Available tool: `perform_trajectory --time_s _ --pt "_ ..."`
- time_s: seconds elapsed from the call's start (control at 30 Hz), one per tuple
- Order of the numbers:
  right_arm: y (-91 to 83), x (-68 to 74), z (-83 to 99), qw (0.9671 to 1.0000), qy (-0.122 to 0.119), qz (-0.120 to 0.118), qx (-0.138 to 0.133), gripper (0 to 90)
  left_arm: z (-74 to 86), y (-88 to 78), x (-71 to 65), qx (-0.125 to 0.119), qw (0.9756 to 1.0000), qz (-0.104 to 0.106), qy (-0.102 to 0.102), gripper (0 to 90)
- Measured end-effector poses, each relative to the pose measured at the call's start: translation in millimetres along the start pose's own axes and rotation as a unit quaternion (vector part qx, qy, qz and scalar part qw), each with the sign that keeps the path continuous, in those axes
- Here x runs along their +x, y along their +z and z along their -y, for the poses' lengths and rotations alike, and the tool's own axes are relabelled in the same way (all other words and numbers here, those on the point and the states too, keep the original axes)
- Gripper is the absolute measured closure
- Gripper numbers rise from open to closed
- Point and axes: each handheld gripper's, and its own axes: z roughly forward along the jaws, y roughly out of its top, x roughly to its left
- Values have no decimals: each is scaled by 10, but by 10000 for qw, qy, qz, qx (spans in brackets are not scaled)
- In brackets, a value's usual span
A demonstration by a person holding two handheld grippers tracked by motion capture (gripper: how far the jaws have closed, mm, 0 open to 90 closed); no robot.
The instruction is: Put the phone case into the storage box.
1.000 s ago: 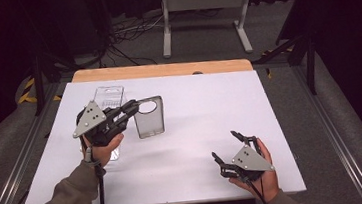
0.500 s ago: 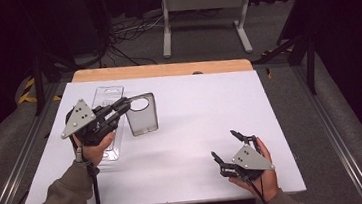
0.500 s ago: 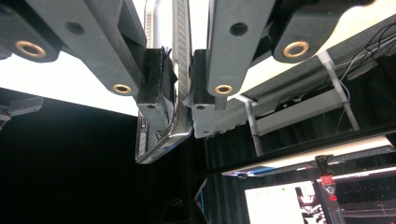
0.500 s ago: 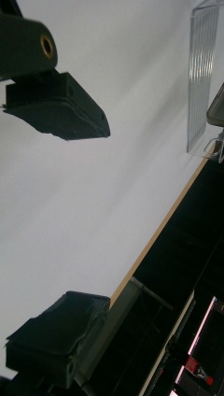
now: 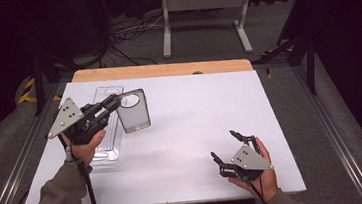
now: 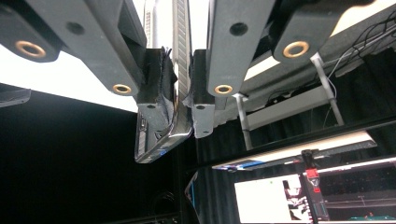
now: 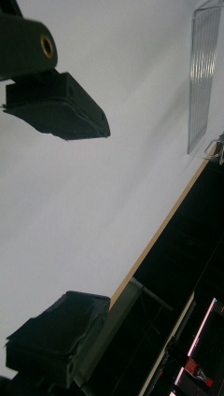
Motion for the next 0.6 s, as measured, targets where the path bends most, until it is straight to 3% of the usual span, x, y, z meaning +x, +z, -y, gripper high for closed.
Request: perform_trajectory --time_s 0.6 --pt "-8 -20 3 10000 32 35 -19 166 -3 -139 202 0 9998 -202 2 804"
